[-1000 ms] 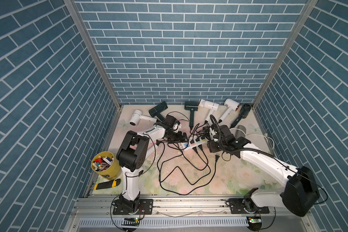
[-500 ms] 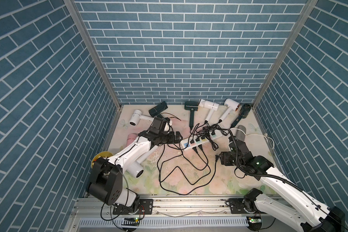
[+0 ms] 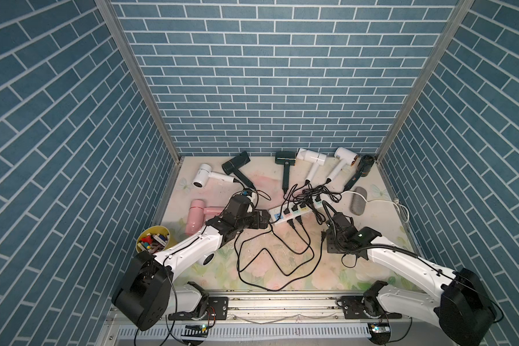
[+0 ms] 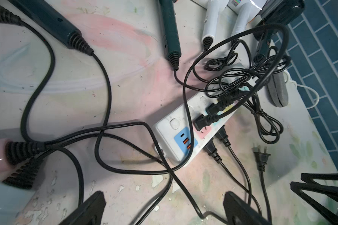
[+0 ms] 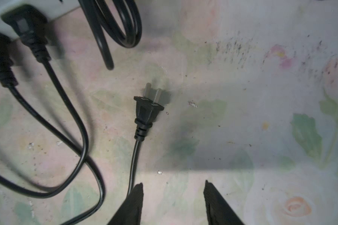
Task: Charge the blow dryers
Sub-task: Pick up the plug from the center of the board.
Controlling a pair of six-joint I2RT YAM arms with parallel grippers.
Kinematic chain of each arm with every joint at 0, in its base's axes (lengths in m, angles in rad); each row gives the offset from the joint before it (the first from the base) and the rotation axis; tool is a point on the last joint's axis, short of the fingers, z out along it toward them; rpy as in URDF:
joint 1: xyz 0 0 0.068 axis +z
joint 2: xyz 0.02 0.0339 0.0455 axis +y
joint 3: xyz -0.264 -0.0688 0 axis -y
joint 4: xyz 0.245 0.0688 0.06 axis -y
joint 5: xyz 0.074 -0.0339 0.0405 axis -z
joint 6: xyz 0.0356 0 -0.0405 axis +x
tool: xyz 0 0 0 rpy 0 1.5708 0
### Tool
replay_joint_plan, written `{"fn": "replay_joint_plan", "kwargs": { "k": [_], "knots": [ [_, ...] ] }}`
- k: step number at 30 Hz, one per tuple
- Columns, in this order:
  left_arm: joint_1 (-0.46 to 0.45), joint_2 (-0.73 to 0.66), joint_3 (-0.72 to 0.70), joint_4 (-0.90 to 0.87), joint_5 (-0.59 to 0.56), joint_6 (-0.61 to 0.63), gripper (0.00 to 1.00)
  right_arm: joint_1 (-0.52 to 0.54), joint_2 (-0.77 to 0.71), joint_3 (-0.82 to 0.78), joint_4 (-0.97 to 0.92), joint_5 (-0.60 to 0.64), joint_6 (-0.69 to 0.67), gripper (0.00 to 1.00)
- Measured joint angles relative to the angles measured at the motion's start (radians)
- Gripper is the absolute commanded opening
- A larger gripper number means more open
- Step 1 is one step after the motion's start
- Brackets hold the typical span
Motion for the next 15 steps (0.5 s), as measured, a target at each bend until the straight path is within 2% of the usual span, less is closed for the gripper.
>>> {"fn": "replay_joint_plan", "kwargs": {
  "k": [15],
  "knots": [
    [0.000,0.000,0.001,0.057,-0.020,0.016,0.99,0.035,0.338,0.134,0.082,0.064,0.044,0.44]
  ]
}}
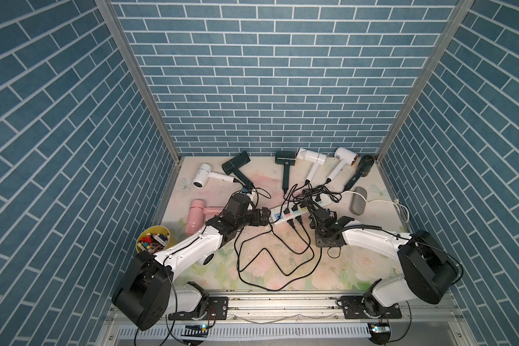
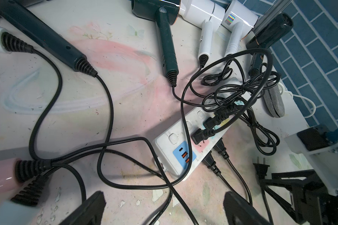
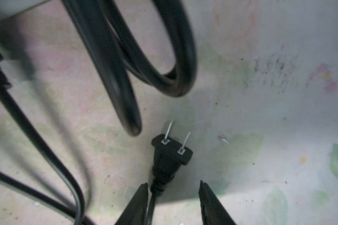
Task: Charge the blow dryers
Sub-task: Pick up the plug from the center of the board.
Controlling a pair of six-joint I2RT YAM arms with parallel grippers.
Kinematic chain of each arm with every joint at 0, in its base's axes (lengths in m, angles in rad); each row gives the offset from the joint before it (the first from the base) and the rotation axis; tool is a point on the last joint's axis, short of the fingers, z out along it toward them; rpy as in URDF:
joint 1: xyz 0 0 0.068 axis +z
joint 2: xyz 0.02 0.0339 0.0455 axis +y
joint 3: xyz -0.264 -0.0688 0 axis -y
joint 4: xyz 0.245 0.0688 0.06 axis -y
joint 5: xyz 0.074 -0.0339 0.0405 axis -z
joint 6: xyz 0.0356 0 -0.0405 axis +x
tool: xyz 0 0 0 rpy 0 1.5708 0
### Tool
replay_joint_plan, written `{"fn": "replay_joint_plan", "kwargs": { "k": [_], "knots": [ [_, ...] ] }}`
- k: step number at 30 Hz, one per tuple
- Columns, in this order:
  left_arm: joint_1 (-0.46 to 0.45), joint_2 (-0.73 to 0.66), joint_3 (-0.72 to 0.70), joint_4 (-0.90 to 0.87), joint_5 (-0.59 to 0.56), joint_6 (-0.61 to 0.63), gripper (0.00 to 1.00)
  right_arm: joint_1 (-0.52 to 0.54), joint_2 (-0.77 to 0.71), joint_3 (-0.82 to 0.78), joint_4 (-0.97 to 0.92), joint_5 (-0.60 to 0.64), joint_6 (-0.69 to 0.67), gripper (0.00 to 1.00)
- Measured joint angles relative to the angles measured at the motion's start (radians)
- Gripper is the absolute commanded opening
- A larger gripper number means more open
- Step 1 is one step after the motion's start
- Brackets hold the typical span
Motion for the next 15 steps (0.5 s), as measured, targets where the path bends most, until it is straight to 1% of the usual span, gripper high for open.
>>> {"fn": "replay_joint_plan", "kwargs": {
  "k": [3,5,6,11,12,15],
  "knots": [
    [0.000,0.000,0.000,0.002,0.000,0.002,0.99,0.000,0.038,0.021,0.017,0.012,0.018,0.41],
    [0.000,0.000,0.000,0.004,0.000,0.002,1.00,0.000,0.051,0.028,0.032,0.013,0.029,0.34],
    [0.000,0.000,0.000,0.005,0.000,0.002,0.99,0.000,0.054,0.029,0.041,0.013,0.038,0.30],
    [0.000,0.000,0.000,0.006,0.003,0.003,0.99,0.001,0.063,0.027,0.085,0.004,0.071,0.01],
    [0.000,0.000,0.000,0.006,0.004,0.003,0.99,0.001,0.063,0.026,0.089,0.003,0.071,0.00],
    [0.000,0.000,0.000,0.011,0.010,0.003,1.00,0.001,0.056,0.019,0.098,0.002,0.069,0.00]
  ]
}}
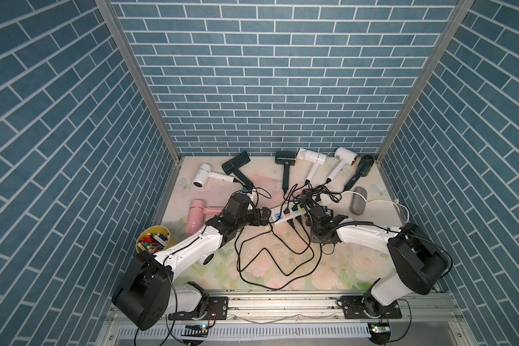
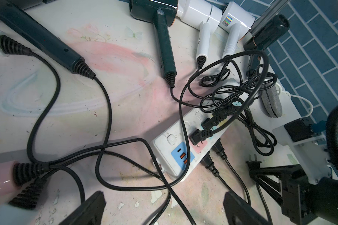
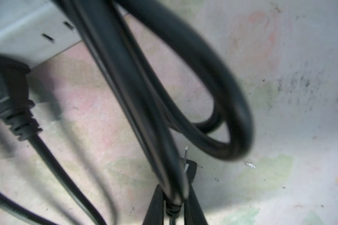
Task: Charge the blow dryers
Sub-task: Pick up the plug from the center of the board.
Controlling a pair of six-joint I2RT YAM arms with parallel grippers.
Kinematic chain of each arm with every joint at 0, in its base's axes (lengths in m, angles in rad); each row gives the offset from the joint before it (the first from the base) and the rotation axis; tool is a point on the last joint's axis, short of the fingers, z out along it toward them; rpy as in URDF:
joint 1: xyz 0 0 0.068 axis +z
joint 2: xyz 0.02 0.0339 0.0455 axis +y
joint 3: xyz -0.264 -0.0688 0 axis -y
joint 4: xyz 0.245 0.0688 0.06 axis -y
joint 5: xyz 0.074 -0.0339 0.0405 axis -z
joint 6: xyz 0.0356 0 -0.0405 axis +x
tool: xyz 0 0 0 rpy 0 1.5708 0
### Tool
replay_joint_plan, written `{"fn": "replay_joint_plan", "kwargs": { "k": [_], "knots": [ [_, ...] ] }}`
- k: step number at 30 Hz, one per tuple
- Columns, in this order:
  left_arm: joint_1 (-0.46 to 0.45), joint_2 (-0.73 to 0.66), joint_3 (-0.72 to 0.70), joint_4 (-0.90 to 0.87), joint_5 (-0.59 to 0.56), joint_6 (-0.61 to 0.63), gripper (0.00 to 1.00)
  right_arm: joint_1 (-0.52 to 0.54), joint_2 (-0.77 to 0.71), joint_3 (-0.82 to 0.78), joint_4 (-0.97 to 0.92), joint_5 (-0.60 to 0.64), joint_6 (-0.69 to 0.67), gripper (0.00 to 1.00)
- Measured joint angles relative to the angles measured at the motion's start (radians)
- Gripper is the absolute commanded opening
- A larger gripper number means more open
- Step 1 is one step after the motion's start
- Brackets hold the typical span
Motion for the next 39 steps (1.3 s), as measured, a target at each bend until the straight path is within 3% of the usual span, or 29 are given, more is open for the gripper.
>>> {"fn": "replay_joint_plan", "kwargs": {
  "k": [9,15,23,29,39],
  "knots": [
    [0.000,0.000,0.000,0.009,0.044,0.000,0.99,-0.015,-0.080,-0.043,0.019,-0.088,-0.164,0.00],
    [0.000,0.000,0.025,0.000,0.126,0.002,0.99,-0.092,-0.214,-0.064,0.074,-0.287,-0.333,0.00],
    [0.000,0.035,0.166,-0.039,0.307,-0.004,0.94,-0.156,-0.256,-0.006,0.084,-0.501,-0.510,0.00],
    [0.000,0.140,0.243,-0.048,0.475,-0.032,0.88,-0.180,-0.245,0.093,0.068,-0.558,-0.610,0.00],
    [-0.001,0.278,0.372,-0.035,0.665,-0.099,0.77,-0.193,-0.215,0.230,0.052,-0.704,-0.713,0.00]
  ]
}}
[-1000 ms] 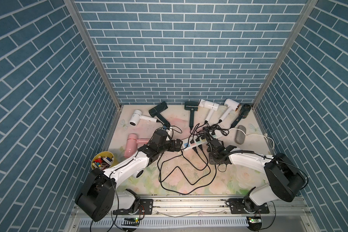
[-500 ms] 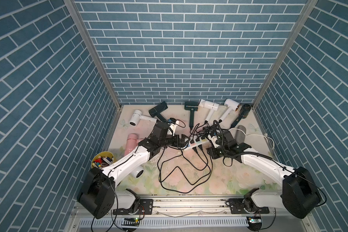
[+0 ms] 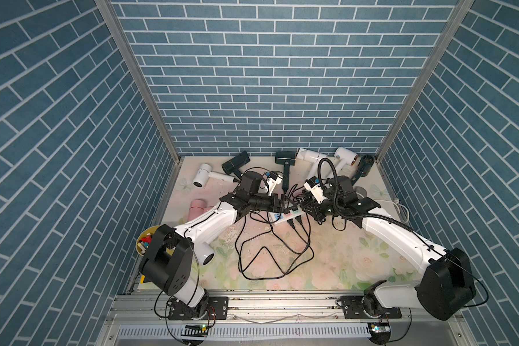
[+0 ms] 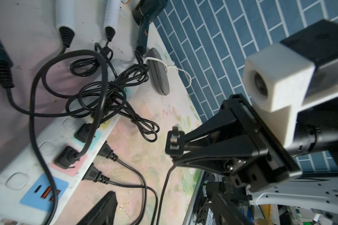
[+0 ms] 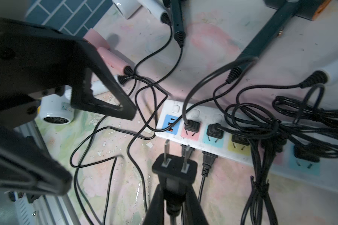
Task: Charge the blow dryers
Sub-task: Pick up the plug from the center of the board.
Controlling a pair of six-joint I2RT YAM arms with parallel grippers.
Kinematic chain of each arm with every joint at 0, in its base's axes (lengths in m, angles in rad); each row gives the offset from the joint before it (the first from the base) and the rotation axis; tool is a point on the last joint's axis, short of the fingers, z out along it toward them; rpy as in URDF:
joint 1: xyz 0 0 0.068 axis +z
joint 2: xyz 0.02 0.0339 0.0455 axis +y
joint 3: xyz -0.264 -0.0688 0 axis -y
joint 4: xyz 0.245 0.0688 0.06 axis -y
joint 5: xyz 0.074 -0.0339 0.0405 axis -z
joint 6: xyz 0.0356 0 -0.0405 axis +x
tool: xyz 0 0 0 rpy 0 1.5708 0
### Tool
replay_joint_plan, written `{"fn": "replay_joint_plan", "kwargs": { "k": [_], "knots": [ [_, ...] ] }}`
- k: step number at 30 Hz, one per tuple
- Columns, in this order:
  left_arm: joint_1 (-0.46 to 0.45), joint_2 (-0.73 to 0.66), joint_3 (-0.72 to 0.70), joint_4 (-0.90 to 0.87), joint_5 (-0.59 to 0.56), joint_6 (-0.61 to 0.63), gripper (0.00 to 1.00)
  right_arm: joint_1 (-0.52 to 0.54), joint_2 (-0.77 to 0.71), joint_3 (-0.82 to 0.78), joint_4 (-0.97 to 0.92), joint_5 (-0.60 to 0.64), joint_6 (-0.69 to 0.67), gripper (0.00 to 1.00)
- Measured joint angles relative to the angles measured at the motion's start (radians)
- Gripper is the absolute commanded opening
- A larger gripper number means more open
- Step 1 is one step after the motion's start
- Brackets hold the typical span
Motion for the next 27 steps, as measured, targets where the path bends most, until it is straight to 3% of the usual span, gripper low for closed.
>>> {"fn": "replay_joint_plan", "kwargs": {
  "k": [16,19,23,25,27],
  "knots": [
    [-0.035,0.129,0.028,0.060,0.102,-0.085,0.38,-0.005,0.014,-0.007,-0.008,-0.093,-0.002,0.00],
    [-0.036,0.131,0.028,0.074,0.108,-0.096,0.39,-0.005,0.018,-0.013,-0.007,-0.094,-0.002,0.00],
    [-0.038,0.138,0.030,0.108,0.121,-0.126,0.59,-0.002,0.024,-0.020,-0.006,-0.101,-0.002,0.00],
    [-0.038,0.145,0.030,0.118,0.127,-0.133,0.60,-0.001,0.029,-0.023,-0.006,-0.101,-0.002,0.00],
    [-0.038,0.146,0.030,0.123,0.129,-0.139,0.54,0.000,0.032,-0.024,-0.006,-0.101,-0.002,0.00]
  ]
}}
